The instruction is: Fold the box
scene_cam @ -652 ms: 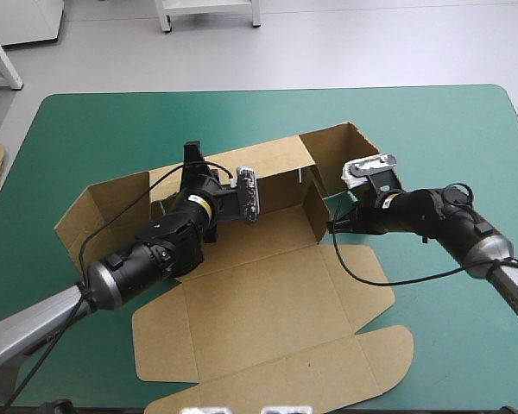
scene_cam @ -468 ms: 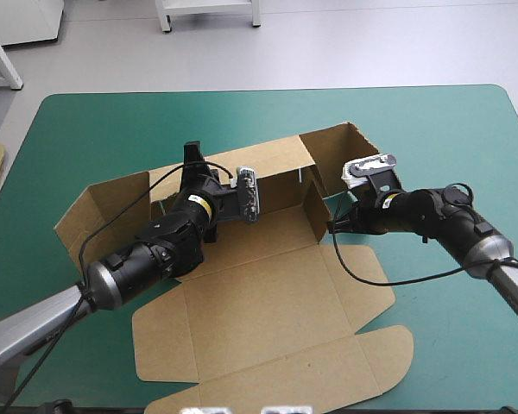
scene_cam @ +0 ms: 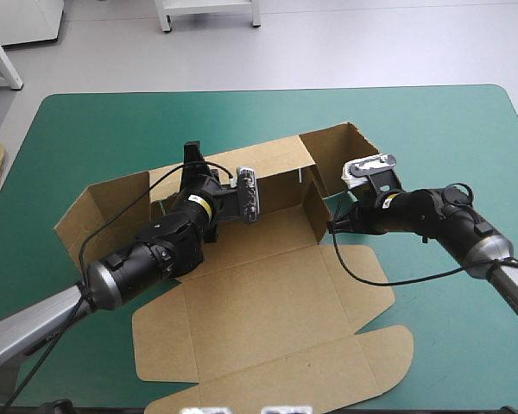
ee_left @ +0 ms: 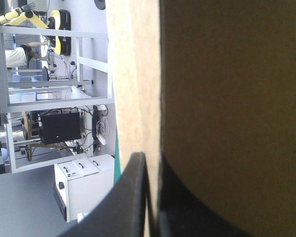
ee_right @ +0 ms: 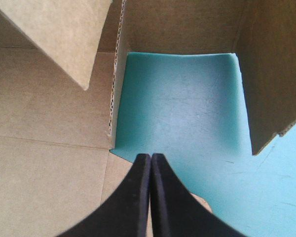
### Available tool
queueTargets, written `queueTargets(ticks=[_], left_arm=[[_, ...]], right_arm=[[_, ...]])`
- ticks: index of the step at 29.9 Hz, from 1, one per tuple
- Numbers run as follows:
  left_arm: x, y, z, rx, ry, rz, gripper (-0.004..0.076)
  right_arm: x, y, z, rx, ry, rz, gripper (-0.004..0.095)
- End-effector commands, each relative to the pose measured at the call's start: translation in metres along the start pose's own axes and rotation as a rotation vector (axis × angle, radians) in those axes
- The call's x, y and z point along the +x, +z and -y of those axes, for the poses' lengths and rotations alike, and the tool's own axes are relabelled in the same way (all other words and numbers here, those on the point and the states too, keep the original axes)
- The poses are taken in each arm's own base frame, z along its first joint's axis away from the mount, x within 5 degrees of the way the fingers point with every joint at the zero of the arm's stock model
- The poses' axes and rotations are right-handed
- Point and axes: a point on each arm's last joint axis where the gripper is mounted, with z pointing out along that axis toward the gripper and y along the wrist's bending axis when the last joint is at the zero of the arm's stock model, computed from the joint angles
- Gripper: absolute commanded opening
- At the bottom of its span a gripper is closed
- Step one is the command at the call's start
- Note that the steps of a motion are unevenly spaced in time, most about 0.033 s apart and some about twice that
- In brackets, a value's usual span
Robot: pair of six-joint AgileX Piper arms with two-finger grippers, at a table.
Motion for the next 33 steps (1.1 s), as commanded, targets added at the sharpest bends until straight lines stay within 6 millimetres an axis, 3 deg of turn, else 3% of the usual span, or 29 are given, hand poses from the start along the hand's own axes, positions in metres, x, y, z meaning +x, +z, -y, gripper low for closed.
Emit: queueTargets(ticks=[1,11,16,28,33], left_arm=[[0.006,-0.008,-0.006,-0.007,-0.050,-0.046,-0.0008],[0.006,-0.008,-0.006,-0.007,-0.050,-0.046,-0.0008],[0.007,-0.008,-0.006,-0.006,-0.050,-0.050,-0.0008],[0.008,-0.008,-0.006,-0.004,-0.050,-0.068,-0.0008],[0.008,-0.008,-0.006,-0.004,-0.050,-0.068,-0.0008]], right_arm=[[-0.015,-0.019,-0.004,-0.004,-0.009,0.109,0.0000],[-0.015,-0.020,-0.005,-0.013,-0.004,0.086,0.0000],[-0.025,-0.032,-0.008,-0.027,-0.014,0.088,0.0000],[-0.038,-0.090,-0.019,-0.046,-0.018,0.176,0.0000],[-0.054,-0.116,-0.024,-0.056,-0.041,0.215,0.0000]])
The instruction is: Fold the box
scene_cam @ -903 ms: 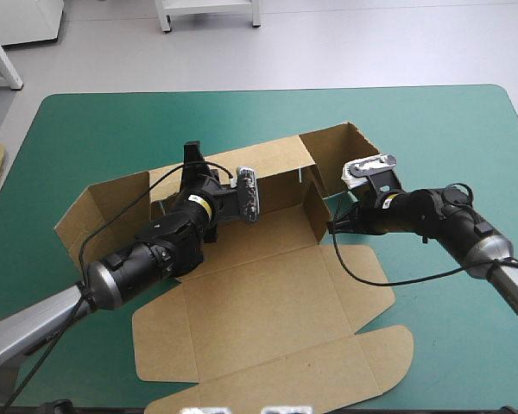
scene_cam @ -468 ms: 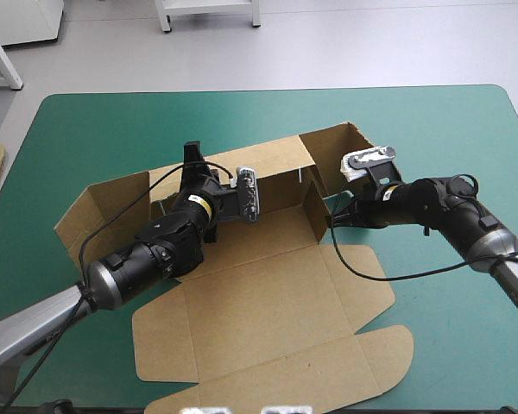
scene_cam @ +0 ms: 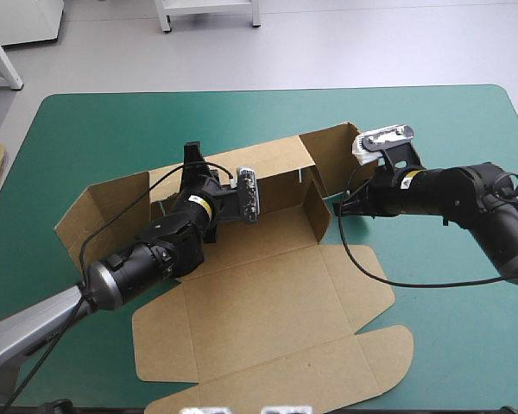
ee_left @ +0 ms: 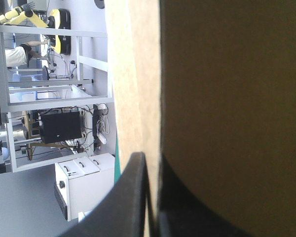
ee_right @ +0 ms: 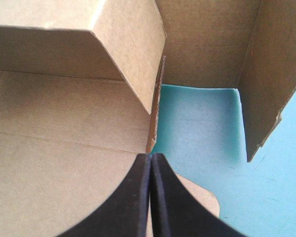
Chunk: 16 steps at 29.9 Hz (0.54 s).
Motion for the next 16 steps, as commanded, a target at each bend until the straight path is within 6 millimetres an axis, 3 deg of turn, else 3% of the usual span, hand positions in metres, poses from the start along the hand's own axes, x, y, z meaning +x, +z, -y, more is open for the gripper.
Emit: queueTargets(ticks=[1,6,10,16], left_arm=[[0.008,-0.008,-0.006,-0.005,-0.052,-0.062,-0.0009],[0.008,-0.008,-0.006,-0.005,-0.052,-0.062,-0.0008],[0.008,-0.008,-0.006,-0.005,-0.052,-0.062,-0.0008],[0.008,-0.008,-0.006,-0.005,-0.052,-0.062,-0.0008]], right_arm=[[-0.025,-0.037,-0.009,-0.008,-0.028,0.147,0.0000],[-0.044,-0.049,-0.008,0.027,-0.039,0.185,0.0000],[-0.063,-0.038,-0.004,0.055,-0.043,0.191,0.0000],[-0.104,0.002,0.001,0.038,-0.045,0.106,0.0000]])
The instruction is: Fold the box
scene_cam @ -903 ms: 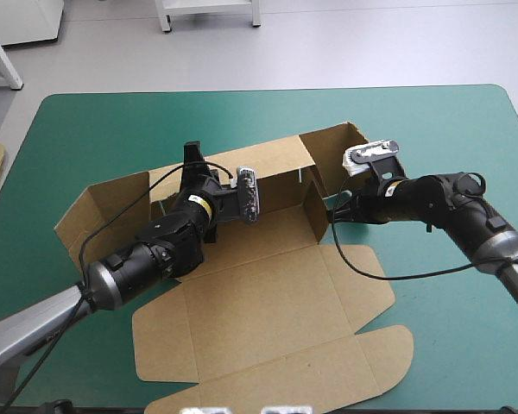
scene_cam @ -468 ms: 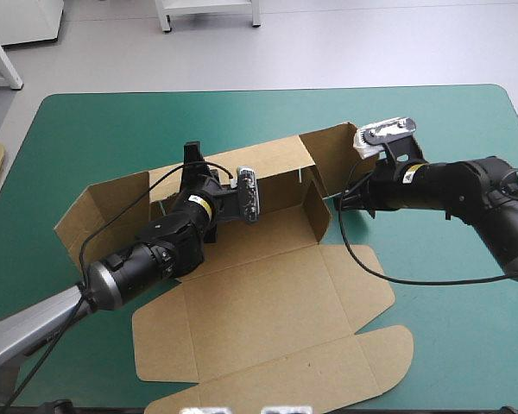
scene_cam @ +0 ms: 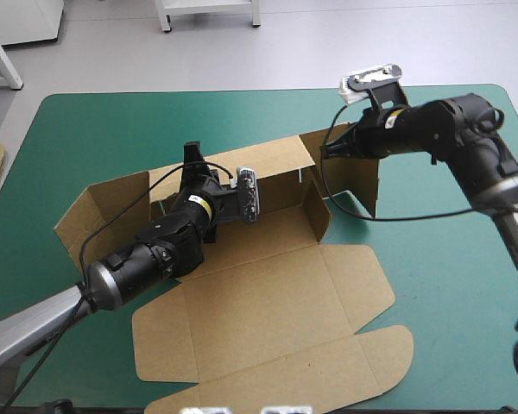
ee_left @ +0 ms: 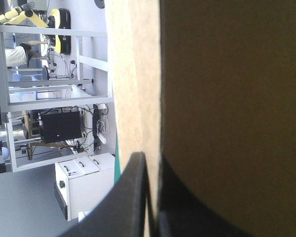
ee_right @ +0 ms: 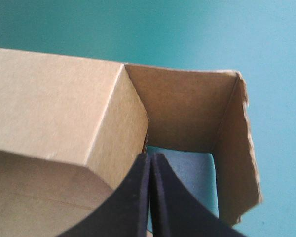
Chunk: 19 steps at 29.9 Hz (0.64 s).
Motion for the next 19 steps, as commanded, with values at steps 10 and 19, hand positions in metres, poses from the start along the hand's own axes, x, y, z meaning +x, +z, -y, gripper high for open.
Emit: queueTargets(ticks=[10,19], left_arm=[[0.008,-0.008,-0.006,-0.004,-0.053,-0.063,-0.0008],[0.008,-0.008,-0.006,-0.005,-0.053,-0.053,-0.0008]], right_arm=[[-0.068,0.001,0.045,-0.105,0.117,0.168,0.0000],[-0.062,0.040,0.074,-0.243,0.209,0.067,0.0000]])
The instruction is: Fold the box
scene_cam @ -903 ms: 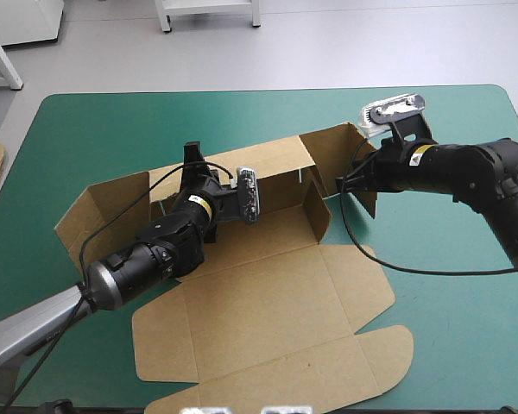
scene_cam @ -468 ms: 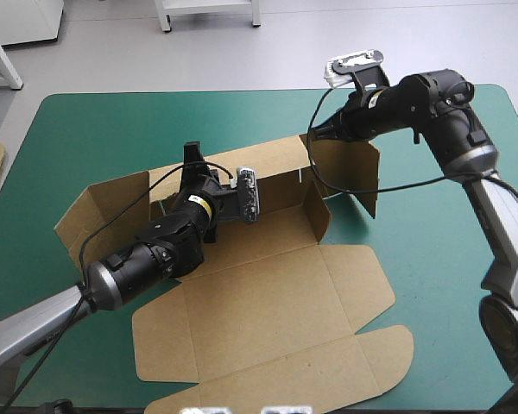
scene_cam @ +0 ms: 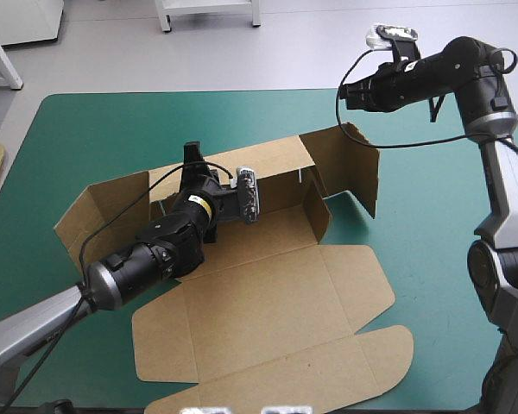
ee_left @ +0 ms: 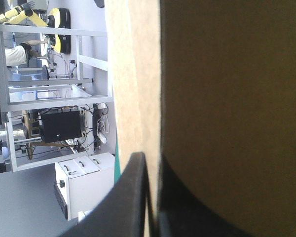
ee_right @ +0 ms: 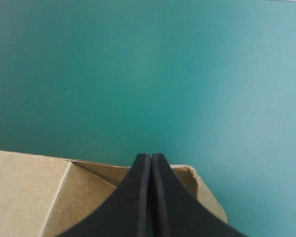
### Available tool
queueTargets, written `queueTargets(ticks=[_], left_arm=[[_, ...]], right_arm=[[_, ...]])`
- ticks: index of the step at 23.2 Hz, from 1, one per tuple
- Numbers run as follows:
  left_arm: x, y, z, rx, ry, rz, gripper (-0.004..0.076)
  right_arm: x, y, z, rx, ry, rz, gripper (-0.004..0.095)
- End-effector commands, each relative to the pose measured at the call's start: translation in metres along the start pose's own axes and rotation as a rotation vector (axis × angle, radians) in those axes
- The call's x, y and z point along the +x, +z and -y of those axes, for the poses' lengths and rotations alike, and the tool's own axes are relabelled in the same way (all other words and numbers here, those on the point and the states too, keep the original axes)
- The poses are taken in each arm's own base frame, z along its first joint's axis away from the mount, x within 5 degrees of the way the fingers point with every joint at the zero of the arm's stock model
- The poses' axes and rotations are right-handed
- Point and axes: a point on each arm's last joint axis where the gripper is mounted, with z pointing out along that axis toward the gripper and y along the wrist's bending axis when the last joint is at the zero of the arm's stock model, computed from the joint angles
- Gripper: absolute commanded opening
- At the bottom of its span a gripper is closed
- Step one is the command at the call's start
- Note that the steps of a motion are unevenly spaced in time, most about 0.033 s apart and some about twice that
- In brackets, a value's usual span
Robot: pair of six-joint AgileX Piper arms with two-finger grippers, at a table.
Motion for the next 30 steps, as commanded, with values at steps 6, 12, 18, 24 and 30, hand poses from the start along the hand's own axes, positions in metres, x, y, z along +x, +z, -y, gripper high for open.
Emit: queueTargets(ticks=[6,12,18,24,30], left_arm=[[0.007,-0.008,-0.006,-0.005,-0.053,-0.047,-0.0008],[0.007,-0.008,-0.006,-0.006,-0.053,-0.043,-0.0008],[0.007,-0.008,-0.006,-0.004,-0.031,-0.043,-0.0008],[0.007,-0.008,-0.006,0.003,-0.032,-0.046,-0.0008],[0.007,-0.008,-0.004,0.015,-0.041,-0.052,-0.0008]], right_arm=[[-0.011,-0.008,-0.014,-0.104,-0.016,0.082,0.0000],[-0.013,0.000,-0.009,-0.093,-0.004,0.075,0.0000],[-0.009,0.019,-0.009,-0.102,-0.003,0.029,0.0000],[-0.002,0.022,-0.003,-0.037,-0.002,-0.047,0.0000],[-0.001,0.022,-0.004,-0.055,0.028,-0.052,0.0000]])
